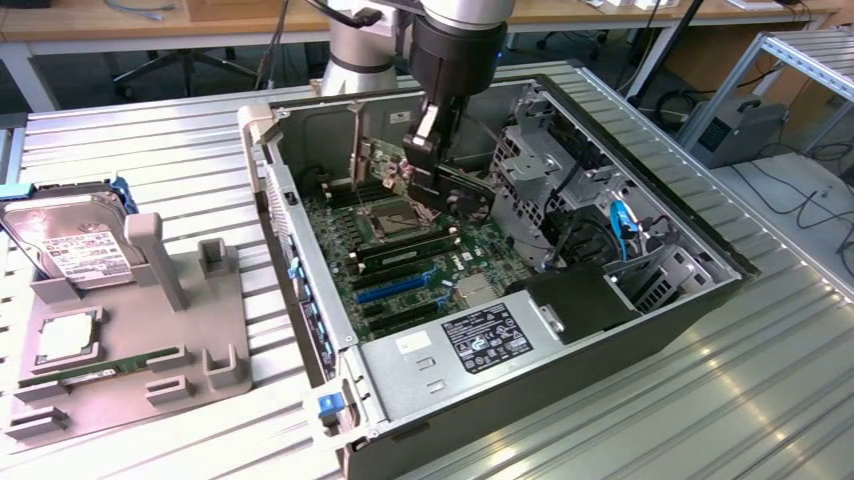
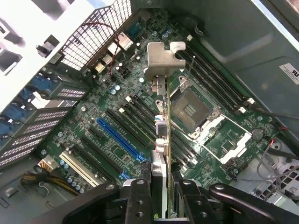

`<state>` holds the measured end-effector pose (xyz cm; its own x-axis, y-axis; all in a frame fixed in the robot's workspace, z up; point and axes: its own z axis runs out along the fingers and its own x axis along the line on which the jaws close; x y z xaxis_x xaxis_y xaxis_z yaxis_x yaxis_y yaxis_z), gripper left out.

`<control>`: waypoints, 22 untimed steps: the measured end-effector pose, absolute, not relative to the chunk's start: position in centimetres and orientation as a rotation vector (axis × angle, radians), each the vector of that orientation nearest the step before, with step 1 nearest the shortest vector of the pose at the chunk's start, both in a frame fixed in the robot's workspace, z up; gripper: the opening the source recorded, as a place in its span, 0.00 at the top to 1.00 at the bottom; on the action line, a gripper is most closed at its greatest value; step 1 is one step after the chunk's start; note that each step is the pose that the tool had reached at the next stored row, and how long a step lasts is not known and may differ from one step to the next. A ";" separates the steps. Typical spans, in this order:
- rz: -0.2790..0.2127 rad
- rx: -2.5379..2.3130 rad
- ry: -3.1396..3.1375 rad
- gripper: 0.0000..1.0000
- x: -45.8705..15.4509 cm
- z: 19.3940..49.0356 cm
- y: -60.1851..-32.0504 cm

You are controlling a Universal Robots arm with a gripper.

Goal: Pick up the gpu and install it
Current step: 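Insert the gpu into the slot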

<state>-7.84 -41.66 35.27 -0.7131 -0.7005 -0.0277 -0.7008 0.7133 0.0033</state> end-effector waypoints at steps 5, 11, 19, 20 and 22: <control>0.022 -1.233 2.863 0.73 -7.8 35.3 -41.7; 0.023 -1.293 2.837 0.73 -7.8 35.3 -41.7; 0.024 -1.384 2.794 0.73 -7.8 35.3 -41.7; 0.024 -1.399 2.787 0.73 -7.8 35.3 -41.7; 0.024 -1.428 2.772 0.73 -7.8 35.3 -41.7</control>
<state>-7.84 -41.66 35.27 -0.5803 -0.8139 -0.0278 -0.8143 0.5804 0.0033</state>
